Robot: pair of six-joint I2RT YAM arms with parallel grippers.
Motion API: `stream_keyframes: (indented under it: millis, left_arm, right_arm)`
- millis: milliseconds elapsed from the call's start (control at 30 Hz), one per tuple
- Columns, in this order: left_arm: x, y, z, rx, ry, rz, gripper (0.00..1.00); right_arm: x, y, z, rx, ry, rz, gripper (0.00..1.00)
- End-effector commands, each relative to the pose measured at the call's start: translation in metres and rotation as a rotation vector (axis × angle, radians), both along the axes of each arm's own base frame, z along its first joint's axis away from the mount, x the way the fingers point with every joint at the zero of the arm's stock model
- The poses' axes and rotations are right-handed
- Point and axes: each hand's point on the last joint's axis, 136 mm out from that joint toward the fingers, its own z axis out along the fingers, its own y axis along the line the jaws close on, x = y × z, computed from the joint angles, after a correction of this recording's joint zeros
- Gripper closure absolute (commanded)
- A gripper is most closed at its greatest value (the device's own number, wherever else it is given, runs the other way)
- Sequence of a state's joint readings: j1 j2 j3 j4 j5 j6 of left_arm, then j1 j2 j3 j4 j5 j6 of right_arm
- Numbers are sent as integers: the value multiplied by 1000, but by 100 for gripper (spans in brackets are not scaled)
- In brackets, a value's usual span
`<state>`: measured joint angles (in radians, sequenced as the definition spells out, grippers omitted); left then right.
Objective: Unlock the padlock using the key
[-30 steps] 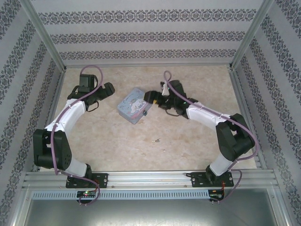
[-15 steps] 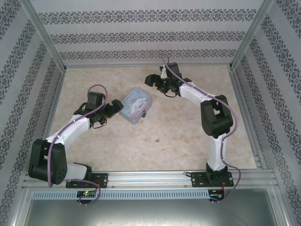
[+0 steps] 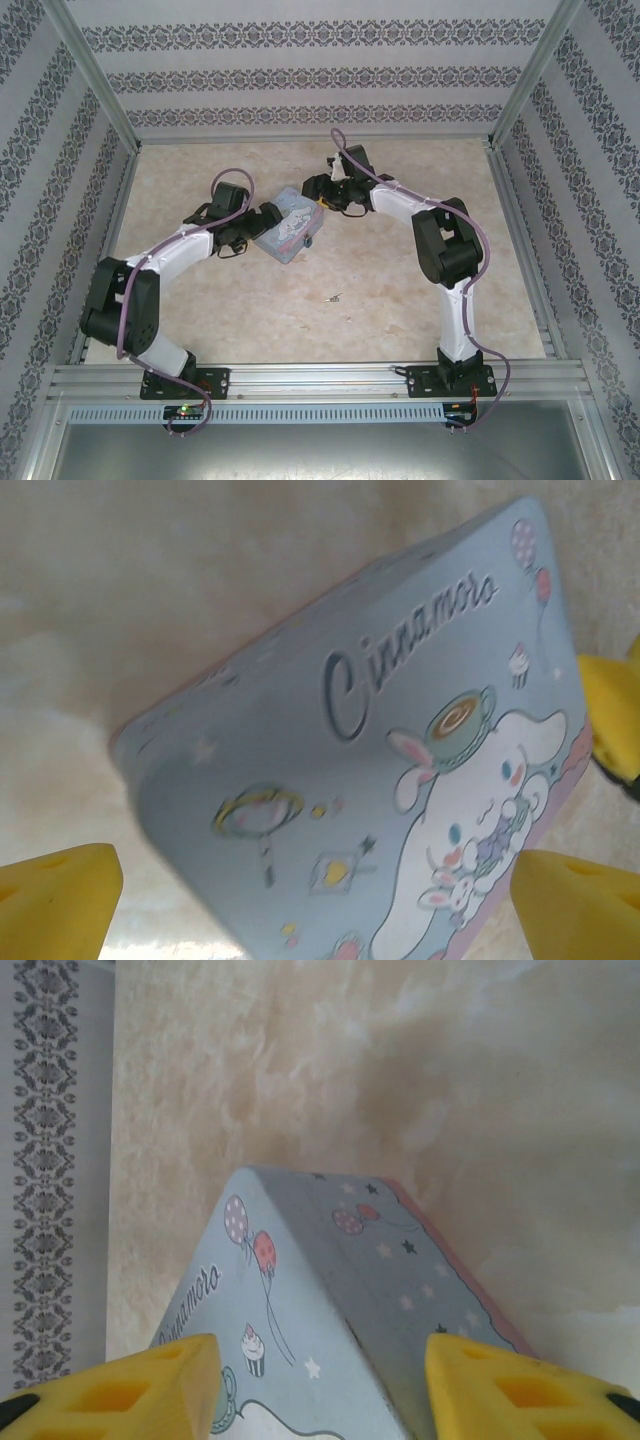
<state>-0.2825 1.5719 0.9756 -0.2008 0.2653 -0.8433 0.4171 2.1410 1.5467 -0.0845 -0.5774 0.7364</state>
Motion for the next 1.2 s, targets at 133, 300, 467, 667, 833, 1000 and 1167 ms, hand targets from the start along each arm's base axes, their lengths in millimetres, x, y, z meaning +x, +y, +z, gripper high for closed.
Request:
stream_keyframes:
  millis: [133,300,467,667,833,1000,1167]
  left_arm:
    - [32,-19,8,14,-39,-71,0]
    - [47,-36,8,2,-40,-106,0]
    - [51,-60,10,-14,-49,-153,0]
    - [39,-84,2,-45,-40,-173,0]
    - [33,-91,-6,-33,-35,-184,0]
    - [38,-88,-8,16,-36,-193,0]
    - [49,-81,1,85,-68,-204,0]
  right_arm:
    - [-23,-5,8,46,1,14,47]
    - [-38,-18,12,49,-3,-10,48]
    - [-53,-33,14,37,-14,-40,48]
    - [-67,-55,12,8,-27,-99,47]
    - [-74,-70,7,-7,-19,-139,46]
    - [-73,-78,5,-10,-11,-165,38]
    - [-66,-94,14,-16,-27,-219,28]
